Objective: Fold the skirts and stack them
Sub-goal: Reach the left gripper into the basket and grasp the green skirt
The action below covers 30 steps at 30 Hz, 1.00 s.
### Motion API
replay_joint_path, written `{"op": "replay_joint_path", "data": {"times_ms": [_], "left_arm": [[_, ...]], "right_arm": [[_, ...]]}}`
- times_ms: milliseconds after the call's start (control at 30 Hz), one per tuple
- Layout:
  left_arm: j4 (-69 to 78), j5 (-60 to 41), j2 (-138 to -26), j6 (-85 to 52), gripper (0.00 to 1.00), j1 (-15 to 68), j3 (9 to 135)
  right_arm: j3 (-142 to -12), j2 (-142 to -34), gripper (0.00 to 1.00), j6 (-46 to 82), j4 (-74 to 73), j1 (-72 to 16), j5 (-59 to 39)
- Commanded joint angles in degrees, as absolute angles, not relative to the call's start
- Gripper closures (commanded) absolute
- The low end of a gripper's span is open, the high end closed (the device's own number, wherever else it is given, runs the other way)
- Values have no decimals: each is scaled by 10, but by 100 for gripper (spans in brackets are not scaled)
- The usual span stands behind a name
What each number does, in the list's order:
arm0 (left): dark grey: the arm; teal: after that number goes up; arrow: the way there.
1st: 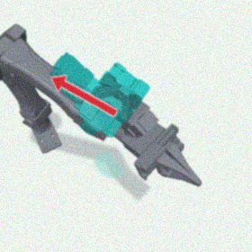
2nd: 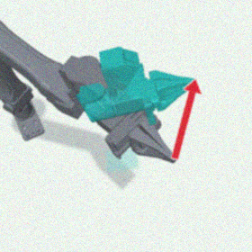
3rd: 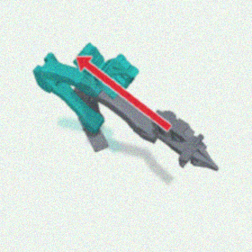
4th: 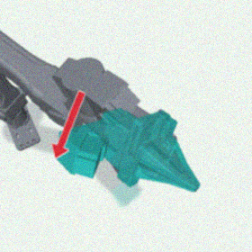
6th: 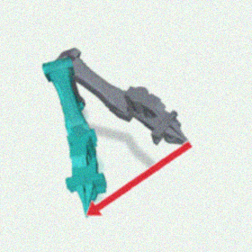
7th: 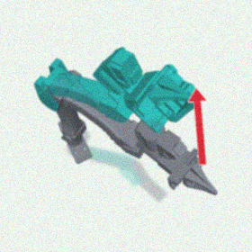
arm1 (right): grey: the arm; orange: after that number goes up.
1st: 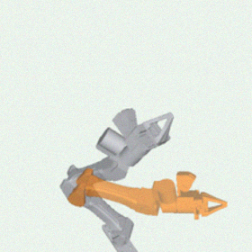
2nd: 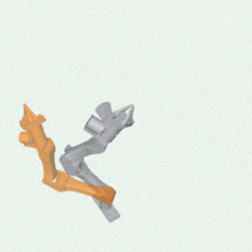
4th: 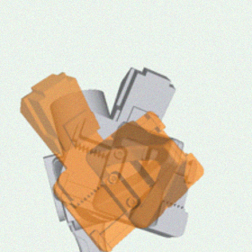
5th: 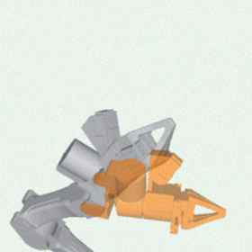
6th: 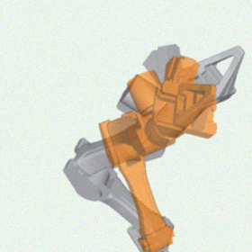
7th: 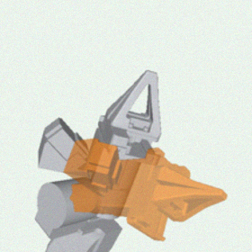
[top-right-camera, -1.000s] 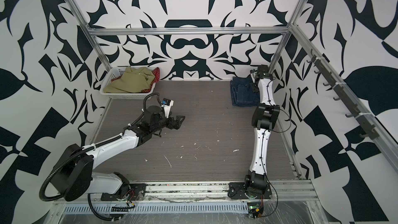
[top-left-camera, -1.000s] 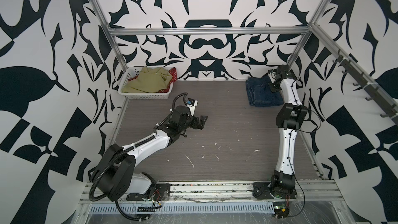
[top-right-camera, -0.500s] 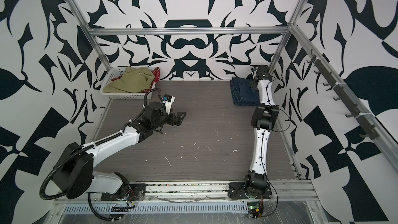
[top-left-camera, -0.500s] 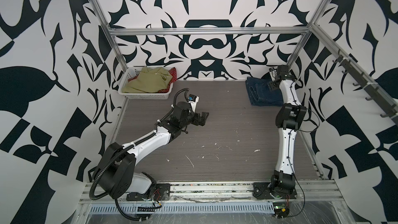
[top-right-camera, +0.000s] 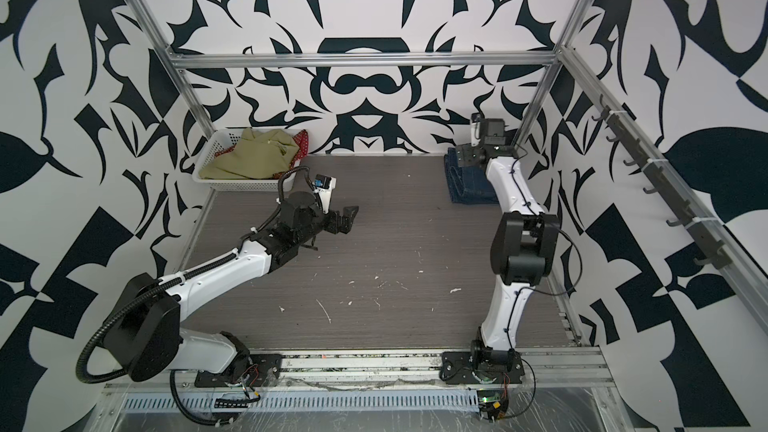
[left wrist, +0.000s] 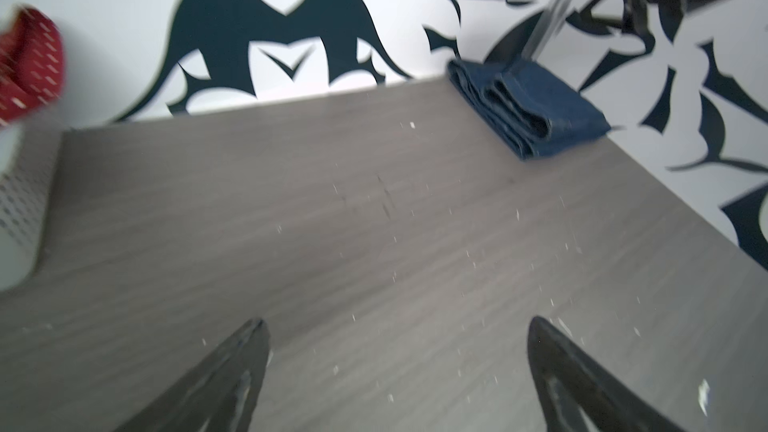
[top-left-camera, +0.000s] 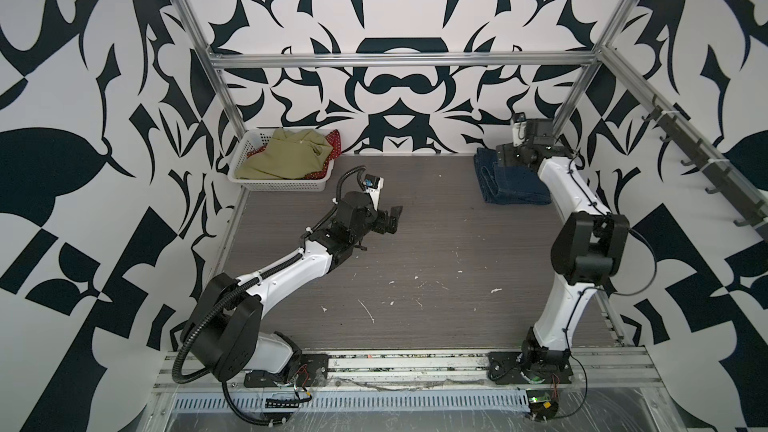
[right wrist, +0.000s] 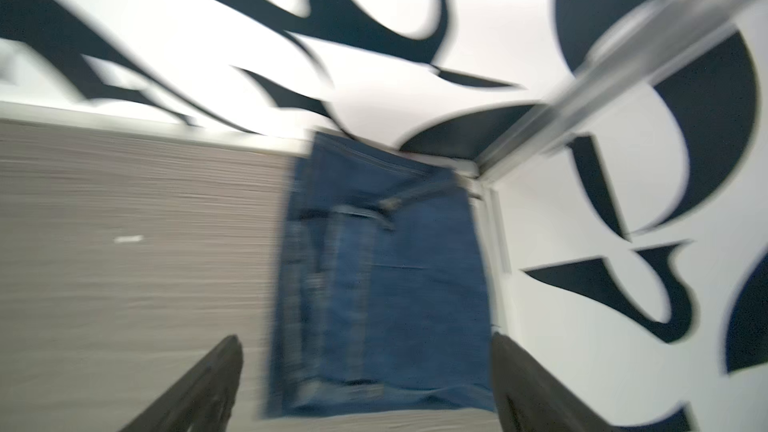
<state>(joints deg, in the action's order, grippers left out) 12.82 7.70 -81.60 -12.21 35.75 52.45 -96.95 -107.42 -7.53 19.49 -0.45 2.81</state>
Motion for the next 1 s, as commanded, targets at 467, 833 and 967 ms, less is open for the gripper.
{"op": "replay_joint_path", "data": {"times_ms": [467,833,967], "left_arm": [[-151,130,-989,-143,1,55,871],[-266,46,-1240,-79,1,6,1110],[-271,45,-1294,-63,0,5,1170]], "right_arm": [[-732,-930,26,120,-11,-269,-192],[-697,-933,26,179,-93,-308,-280],[-708,-955,26,209,-132,-320,-314]]}}
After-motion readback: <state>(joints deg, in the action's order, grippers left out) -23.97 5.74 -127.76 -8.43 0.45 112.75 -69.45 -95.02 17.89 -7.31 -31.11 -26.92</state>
